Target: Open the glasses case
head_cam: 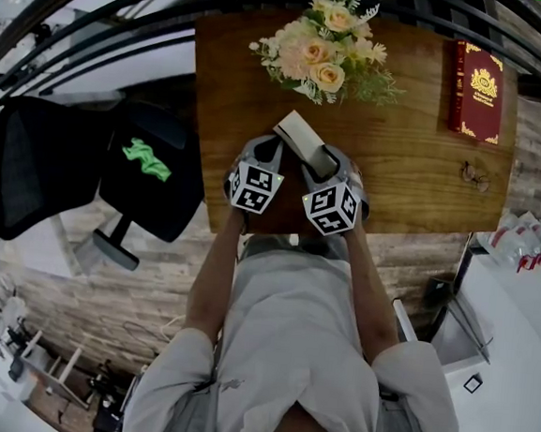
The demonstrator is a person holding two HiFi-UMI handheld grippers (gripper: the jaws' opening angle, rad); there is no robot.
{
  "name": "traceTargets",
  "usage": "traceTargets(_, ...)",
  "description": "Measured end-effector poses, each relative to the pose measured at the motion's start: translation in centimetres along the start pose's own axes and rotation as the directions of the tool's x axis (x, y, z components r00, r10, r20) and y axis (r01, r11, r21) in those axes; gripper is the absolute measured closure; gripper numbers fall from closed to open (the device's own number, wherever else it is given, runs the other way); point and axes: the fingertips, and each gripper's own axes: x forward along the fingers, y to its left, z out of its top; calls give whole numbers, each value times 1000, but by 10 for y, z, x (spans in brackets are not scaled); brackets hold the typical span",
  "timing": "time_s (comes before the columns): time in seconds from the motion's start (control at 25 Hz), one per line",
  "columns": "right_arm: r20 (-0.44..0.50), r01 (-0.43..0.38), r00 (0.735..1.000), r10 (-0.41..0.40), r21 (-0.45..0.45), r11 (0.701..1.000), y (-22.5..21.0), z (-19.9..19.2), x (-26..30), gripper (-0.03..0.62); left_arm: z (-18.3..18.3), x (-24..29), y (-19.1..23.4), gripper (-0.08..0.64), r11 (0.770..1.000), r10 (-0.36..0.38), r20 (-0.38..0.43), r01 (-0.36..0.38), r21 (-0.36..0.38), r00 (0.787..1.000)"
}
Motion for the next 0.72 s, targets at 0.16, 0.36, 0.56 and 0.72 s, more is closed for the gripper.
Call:
traceTargets(0.16, 13, 5, 1000, -5, 4, 1000, -3, 2, -4, 376, 1, 2, 0, 540, 1000, 0, 7, 0, 3, 1000)
traceTargets(0.36, 27, 10, 1000, -10, 11, 1000, -7, 6, -9, 430, -1, 3, 0, 540, 1000, -3, 2, 3, -3, 1000)
traceTargets(0.56, 40, 14, 999, -15, 26, 1000, -12, 8, -13, 474, -1, 2, 0, 540, 1000, 0, -2, 0, -7, 1000)
traceTargets(0.72, 47, 21, 999, -23, 38, 999, -16, 8, -17, 499, 0, 3, 0, 540, 1000, -1, 5, 1, -3, 1000)
